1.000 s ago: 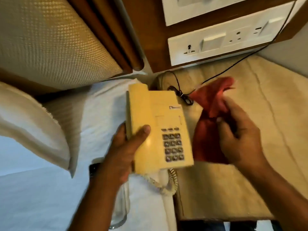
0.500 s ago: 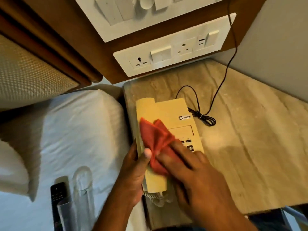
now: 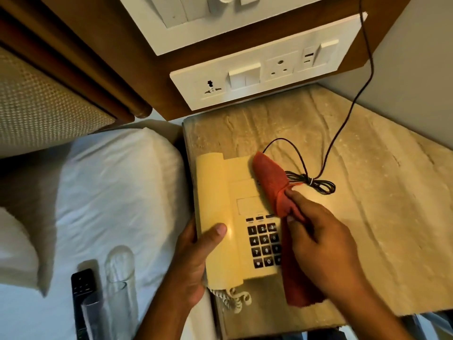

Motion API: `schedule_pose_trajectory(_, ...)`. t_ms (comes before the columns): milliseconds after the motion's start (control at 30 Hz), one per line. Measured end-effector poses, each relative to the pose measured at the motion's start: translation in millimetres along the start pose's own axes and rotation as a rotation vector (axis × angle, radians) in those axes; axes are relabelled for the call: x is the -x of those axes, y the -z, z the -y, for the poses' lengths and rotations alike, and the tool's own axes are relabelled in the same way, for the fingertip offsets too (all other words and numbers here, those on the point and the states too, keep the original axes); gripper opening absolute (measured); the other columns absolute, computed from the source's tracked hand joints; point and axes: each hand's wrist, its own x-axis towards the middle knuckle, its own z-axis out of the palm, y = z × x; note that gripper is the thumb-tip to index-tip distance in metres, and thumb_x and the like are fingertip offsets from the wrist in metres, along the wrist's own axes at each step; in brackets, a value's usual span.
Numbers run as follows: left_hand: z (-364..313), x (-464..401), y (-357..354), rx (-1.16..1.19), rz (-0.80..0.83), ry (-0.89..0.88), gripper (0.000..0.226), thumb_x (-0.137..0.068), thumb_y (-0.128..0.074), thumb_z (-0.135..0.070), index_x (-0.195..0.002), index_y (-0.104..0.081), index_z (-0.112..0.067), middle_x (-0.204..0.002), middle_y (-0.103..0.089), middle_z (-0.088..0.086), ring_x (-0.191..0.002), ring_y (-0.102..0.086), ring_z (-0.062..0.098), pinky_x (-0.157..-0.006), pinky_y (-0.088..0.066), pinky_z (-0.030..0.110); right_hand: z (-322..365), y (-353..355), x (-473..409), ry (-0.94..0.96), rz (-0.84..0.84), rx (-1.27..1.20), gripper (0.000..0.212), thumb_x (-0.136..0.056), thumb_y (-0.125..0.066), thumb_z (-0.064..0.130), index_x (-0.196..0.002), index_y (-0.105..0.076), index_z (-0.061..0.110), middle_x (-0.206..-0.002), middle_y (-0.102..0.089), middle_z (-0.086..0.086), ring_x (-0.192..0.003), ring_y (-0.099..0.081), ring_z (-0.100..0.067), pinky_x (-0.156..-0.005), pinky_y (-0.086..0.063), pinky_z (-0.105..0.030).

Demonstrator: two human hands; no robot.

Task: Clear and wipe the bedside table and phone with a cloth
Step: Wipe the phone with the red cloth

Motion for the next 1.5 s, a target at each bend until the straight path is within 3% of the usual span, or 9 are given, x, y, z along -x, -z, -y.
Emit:
schedule_pose_trajectory(100,9,4,10,0.020,0.066,0.045,0.083,-0.047,-0.096,-0.049,-0.123,-0.067,-0.030,-0.122,-0.072,0.016,-0.108,-0.071,0.036,-0.079,-0.060,0.047,-4,-6,-47,-0.217,0.061,-0.387,0.032,-0.097,-0.057,0.026,-0.123,-0.065,0.042,-0.112,-0.075,0.010,-0.097,-0.070,-0.008,-0.085,-0.055,-0.031)
schedule_pose_trajectory(233,13,-4,19,0.156,0.032,0.048,0.086,-0.052,-0.094,-0.048,-0.129,-0.064,-0.022,-0.126,-0.069,0.021,-0.111,-0.069,0.040,-0.079,-0.059,0.051,-14,-10,-54,-0.258,0.274,-0.660,0.030,-0.098,-0.057,0.010,-0.113,-0.073,0.031,-0.104,-0.079,0.002,-0.095,-0.075,-0.017,-0.078,-0.060,-0.028)
schedule_pose_trajectory(400,-2,-57,27,0.277,0.029,-0.048,0.088,-0.061,-0.090,-0.048,-0.138,-0.057,-0.021,-0.135,-0.065,0.016,-0.124,-0.062,0.036,-0.091,-0.058,0.051,-59,-13,-21,0.039,0.272,0.248,0.053,-0.090,-0.060,0.010,-0.134,-0.059,0.040,-0.133,-0.064,0.010,-0.119,-0.061,-0.015,-0.094,-0.042,-0.020)
schedule_pose_trajectory(667,-4,-101,16,-0.056,-0.045,-0.133,0.057,-0.071,-0.082,-0.034,-0.125,-0.065,-0.023,-0.115,-0.076,0.008,-0.105,-0.073,0.028,-0.082,-0.062,0.044,-61,-1,-117,-0.130,-0.273,0.174,0.056,-0.094,-0.050,0.015,-0.149,-0.045,0.026,-0.133,-0.059,-0.018,-0.118,-0.057,-0.040,-0.099,-0.046,-0.043)
schedule_pose_trajectory(833,-2,-105,11,-0.219,-0.244,-0.227,0.021,-0.077,-0.085,-0.029,-0.096,-0.079,-0.021,-0.083,-0.081,-0.006,-0.071,-0.076,0.007,-0.057,-0.056,0.018,-81,-32,-31,-0.091,-0.207,0.378,0.057,-0.097,-0.049,0.023,-0.152,-0.033,0.025,-0.140,-0.050,-0.016,-0.114,-0.048,-0.041,-0.075,-0.048,-0.046)
schedule_pose_trajectory(1033,-6,-96,6,-0.633,-0.434,-0.350,0.039,-0.078,-0.079,-0.052,-0.085,-0.076,-0.013,-0.072,-0.076,-0.005,-0.056,-0.063,-0.003,-0.048,-0.042,0.010,-88,-68,45,-0.091,-0.087,0.539,0.057,-0.088,-0.062,0.016,-0.141,-0.042,0.021,-0.136,-0.055,-0.019,-0.102,-0.053,-0.046,-0.071,-0.055,-0.053)
schedule_pose_trajectory(1267,10,24,24,-0.995,-0.837,-0.713,0.050,-0.098,-0.052,-0.049,-0.130,-0.061,-0.011,-0.130,-0.064,0.005,-0.124,-0.057,0.021,-0.105,-0.045,0.031,-55,-69,82,-0.395,-0.146,-0.035,0.063,-0.075,-0.073,0.036,-0.133,-0.049,0.027,-0.122,-0.064,-0.015,-0.108,-0.062,-0.037,-0.091,-0.048,-0.044)
schedule_pose_trajectory(1367,40,86,77,-1.313,-1.138,-0.425,0.069,-0.091,-0.063,-0.044,-0.139,-0.048,0.004,-0.139,-0.053,0.029,-0.130,-0.049,0.047,-0.109,-0.037,0.054,-29,-76,119,-0.425,-0.140,-0.226,0.041,-0.073,-0.082,0.043,-0.109,-0.063,0.049,-0.092,-0.072,-0.003,-0.085,-0.067,-0.021,-0.071,-0.049,-0.011)
schedule_pose_trajectory(1500,53,119,117,-1.240,-1.025,0.193,0.088,-0.087,-0.065,-0.052,-0.147,-0.034,0.005,-0.127,-0.063,0.028,-0.111,-0.060,0.048,-0.091,-0.048,0.055,22,-90,139,-0.292,0.016,-0.494,0.026,-0.076,-0.066,0.043,-0.100,-0.068,0.054,-0.090,-0.073,0.028,-0.081,-0.065,0.014,-0.065,-0.044,0.003)
